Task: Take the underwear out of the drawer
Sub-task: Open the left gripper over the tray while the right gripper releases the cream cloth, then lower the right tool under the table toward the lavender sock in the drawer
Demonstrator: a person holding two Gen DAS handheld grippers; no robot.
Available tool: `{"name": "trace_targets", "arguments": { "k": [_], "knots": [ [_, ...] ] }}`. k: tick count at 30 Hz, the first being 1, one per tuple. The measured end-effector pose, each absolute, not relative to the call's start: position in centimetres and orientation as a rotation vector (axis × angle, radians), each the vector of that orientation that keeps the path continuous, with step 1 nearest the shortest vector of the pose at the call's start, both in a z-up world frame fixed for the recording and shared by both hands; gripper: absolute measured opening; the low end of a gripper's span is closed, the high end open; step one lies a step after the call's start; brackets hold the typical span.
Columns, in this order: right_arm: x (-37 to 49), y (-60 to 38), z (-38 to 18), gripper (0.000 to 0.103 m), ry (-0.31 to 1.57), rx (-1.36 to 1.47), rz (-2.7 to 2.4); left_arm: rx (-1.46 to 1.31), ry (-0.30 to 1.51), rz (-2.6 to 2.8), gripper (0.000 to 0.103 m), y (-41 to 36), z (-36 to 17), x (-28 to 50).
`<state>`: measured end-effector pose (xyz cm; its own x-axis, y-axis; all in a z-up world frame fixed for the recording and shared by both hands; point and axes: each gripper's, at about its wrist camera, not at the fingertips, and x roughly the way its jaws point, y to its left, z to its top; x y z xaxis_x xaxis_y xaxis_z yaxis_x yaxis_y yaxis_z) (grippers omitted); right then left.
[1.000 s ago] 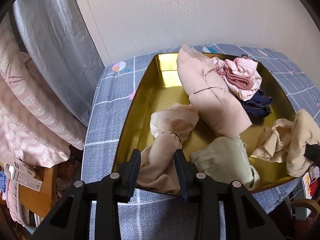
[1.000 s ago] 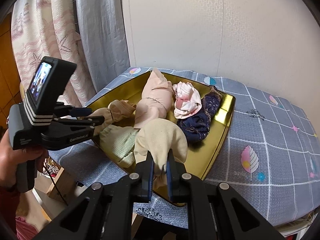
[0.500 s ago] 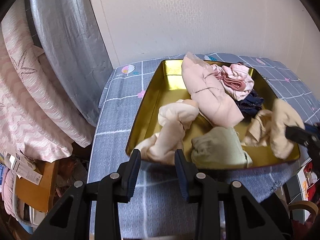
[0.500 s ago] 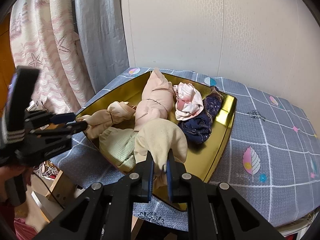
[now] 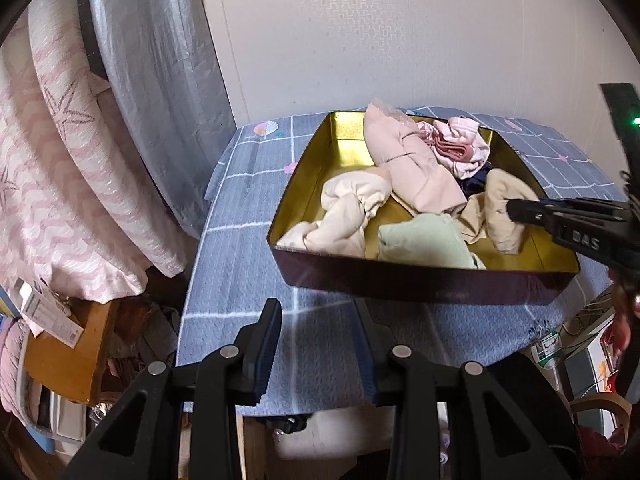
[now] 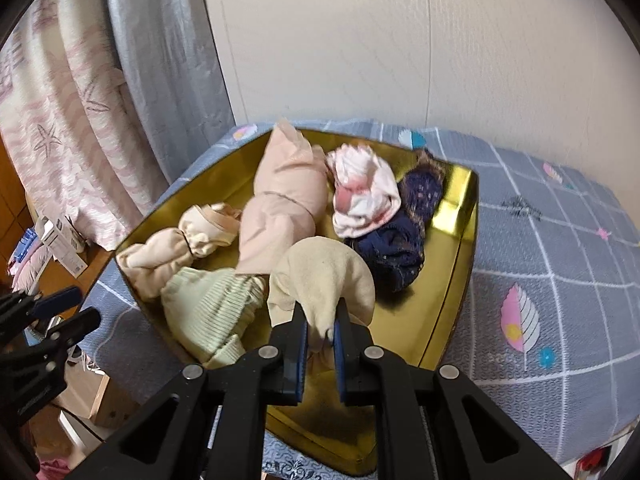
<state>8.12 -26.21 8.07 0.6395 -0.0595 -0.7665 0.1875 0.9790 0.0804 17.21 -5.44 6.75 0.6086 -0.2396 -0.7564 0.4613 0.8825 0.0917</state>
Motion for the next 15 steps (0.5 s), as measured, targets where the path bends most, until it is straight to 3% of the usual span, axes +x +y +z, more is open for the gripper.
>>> {"name": "trace_targets", "arguments": {
  "k": [1,5,15],
  "knots": [
    [8.2,-26.4,7.8,0.015,0.874,0.169,-0.144,0.287,0.831,-0.418,0.035,-5.3,6.5,17.1],
    [7.5,-27.2,7.7,0.041,0.865,0.23,-0.131,0.286,0.856,-0.425,0.035,-4.9,5.4,16.6],
    [4.1,-27.5,11.2,0.042,0.714,0.24,-0.114,0.239,0.924,-0.406,0.035,-2.3,2.8,15.3]
  ]
}}
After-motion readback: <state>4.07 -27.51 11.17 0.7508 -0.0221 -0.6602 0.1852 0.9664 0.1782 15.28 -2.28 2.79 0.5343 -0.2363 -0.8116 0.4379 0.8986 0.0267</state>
